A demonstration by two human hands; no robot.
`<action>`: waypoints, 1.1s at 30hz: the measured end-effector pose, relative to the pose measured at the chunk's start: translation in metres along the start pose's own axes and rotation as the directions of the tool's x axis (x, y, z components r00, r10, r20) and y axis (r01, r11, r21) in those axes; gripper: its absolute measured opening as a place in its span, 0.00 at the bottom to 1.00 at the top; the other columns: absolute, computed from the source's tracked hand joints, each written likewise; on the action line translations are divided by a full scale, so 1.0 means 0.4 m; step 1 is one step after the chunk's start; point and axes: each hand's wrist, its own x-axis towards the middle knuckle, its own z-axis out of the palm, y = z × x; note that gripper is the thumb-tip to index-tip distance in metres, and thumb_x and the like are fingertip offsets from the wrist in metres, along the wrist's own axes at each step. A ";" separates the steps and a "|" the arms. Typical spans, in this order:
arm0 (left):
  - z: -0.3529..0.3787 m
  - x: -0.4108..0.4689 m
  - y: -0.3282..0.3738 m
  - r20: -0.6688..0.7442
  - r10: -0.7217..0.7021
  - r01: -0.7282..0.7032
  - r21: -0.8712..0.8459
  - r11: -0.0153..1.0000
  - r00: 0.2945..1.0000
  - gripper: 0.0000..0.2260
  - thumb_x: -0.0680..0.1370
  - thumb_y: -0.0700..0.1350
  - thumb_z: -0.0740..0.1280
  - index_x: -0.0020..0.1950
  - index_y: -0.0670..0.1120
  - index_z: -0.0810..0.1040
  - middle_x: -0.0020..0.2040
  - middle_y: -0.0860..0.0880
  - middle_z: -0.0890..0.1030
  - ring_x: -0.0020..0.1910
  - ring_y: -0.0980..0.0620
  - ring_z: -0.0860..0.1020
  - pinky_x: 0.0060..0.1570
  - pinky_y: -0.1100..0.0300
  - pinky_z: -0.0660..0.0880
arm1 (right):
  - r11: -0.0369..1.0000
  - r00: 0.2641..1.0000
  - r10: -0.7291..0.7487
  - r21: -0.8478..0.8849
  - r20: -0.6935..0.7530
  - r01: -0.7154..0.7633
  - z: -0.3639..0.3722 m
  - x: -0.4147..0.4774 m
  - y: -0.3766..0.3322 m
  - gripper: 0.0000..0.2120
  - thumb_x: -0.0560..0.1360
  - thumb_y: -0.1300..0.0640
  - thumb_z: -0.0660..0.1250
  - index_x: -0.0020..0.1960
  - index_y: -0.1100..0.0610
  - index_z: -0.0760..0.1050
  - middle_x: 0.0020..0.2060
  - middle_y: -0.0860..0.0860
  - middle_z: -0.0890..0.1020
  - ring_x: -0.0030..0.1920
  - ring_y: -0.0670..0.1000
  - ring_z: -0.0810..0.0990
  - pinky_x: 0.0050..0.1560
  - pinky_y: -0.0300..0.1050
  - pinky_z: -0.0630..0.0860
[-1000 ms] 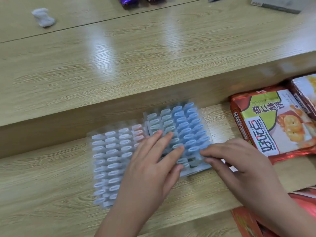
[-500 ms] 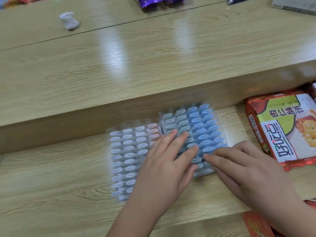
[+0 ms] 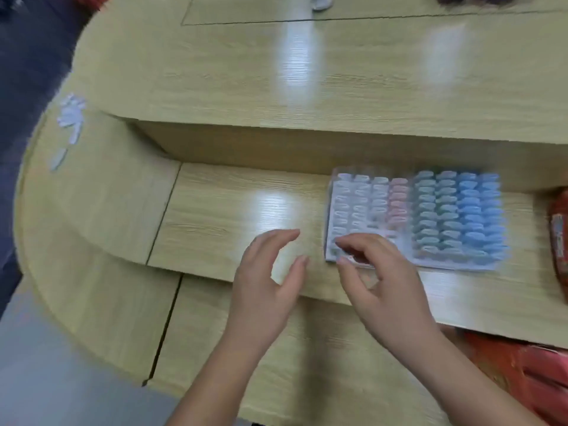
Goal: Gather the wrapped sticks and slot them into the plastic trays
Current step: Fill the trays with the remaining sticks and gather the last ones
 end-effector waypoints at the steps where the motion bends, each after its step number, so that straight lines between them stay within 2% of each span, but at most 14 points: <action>1: -0.041 -0.037 -0.008 -0.027 -0.073 0.072 -0.032 0.997 0.997 0.15 0.76 0.49 0.70 0.62 0.57 0.80 0.59 0.64 0.78 0.62 0.63 0.75 0.55 0.75 0.69 | 0.999 0.999 0.003 0.037 0.050 -0.005 0.035 -0.014 -0.039 0.11 0.76 0.50 0.66 0.58 0.43 0.76 0.52 0.36 0.78 0.56 0.41 0.78 0.55 0.33 0.72; 5: -0.195 -0.203 -0.064 -0.106 -0.274 0.259 -0.134 0.957 0.956 0.16 0.75 0.54 0.68 0.64 0.61 0.78 0.59 0.63 0.78 0.62 0.61 0.77 0.60 0.69 0.72 | 0.994 0.967 -0.029 0.106 0.255 0.002 0.151 -0.100 -0.177 0.14 0.75 0.45 0.63 0.60 0.42 0.73 0.54 0.35 0.77 0.58 0.37 0.75 0.57 0.27 0.68; 10: -0.399 -0.378 -0.163 -0.255 -0.400 0.353 -0.213 0.911 0.880 0.15 0.75 0.55 0.69 0.61 0.61 0.79 0.59 0.59 0.81 0.61 0.61 0.77 0.61 0.62 0.73 | 0.993 0.899 -0.078 0.114 0.432 0.032 0.305 -0.204 -0.327 0.15 0.75 0.46 0.66 0.62 0.44 0.72 0.55 0.34 0.75 0.59 0.36 0.74 0.56 0.25 0.68; 13: -0.535 -0.451 -0.243 -0.338 -0.424 0.361 -0.235 0.902 0.840 0.14 0.74 0.57 0.69 0.59 0.64 0.78 0.60 0.58 0.81 0.61 0.60 0.78 0.61 0.62 0.73 | 0.989 0.879 -0.107 0.138 0.465 0.048 0.433 -0.249 -0.413 0.15 0.76 0.50 0.67 0.62 0.47 0.74 0.56 0.38 0.77 0.60 0.39 0.75 0.57 0.30 0.71; 16: -0.686 -0.513 -0.327 -0.379 -0.423 0.357 -0.233 0.905 0.823 0.13 0.74 0.54 0.70 0.58 0.64 0.78 0.59 0.56 0.81 0.60 0.59 0.79 0.60 0.63 0.74 | 0.984 0.861 -0.150 0.155 0.486 0.084 0.574 -0.300 -0.513 0.15 0.76 0.52 0.68 0.62 0.49 0.74 0.56 0.40 0.78 0.59 0.40 0.75 0.58 0.33 0.72; 18: -0.792 -0.559 -0.377 -0.413 -0.415 0.349 -0.228 0.909 0.811 0.13 0.74 0.53 0.70 0.57 0.65 0.77 0.58 0.55 0.82 0.59 0.60 0.79 0.59 0.66 0.73 | 0.981 0.853 -0.171 0.169 0.494 0.098 0.660 -0.331 -0.577 0.15 0.76 0.52 0.69 0.62 0.49 0.75 0.55 0.39 0.78 0.60 0.40 0.75 0.58 0.34 0.73; 23: -1.023 -0.666 -0.474 -0.524 -0.408 0.341 -0.224 0.913 0.748 0.13 0.72 0.57 0.69 0.54 0.71 0.78 0.57 0.54 0.82 0.57 0.58 0.80 0.57 0.65 0.75 | 0.973 0.841 -0.177 0.221 0.511 0.070 0.829 -0.381 -0.695 0.14 0.76 0.55 0.69 0.60 0.46 0.75 0.56 0.37 0.78 0.61 0.43 0.77 0.58 0.36 0.74; 25: -1.089 -0.698 -0.505 -0.552 -0.415 0.347 -0.229 0.909 0.723 0.13 0.72 0.57 0.69 0.55 0.69 0.78 0.57 0.53 0.82 0.57 0.57 0.81 0.55 0.66 0.75 | 0.970 0.826 -0.179 0.237 0.535 0.057 0.891 -0.390 -0.730 0.14 0.76 0.55 0.69 0.60 0.46 0.75 0.57 0.38 0.78 0.60 0.44 0.77 0.58 0.36 0.74; 33: -1.309 -0.728 -0.667 -0.595 -0.512 0.405 -0.316 0.858 0.620 0.16 0.73 0.48 0.71 0.54 0.68 0.79 0.57 0.53 0.82 0.58 0.57 0.80 0.56 0.61 0.76 | 0.966 0.767 -0.196 0.257 0.611 0.043 1.171 -0.327 -0.865 0.15 0.76 0.56 0.69 0.61 0.47 0.75 0.57 0.38 0.79 0.60 0.42 0.78 0.58 0.39 0.76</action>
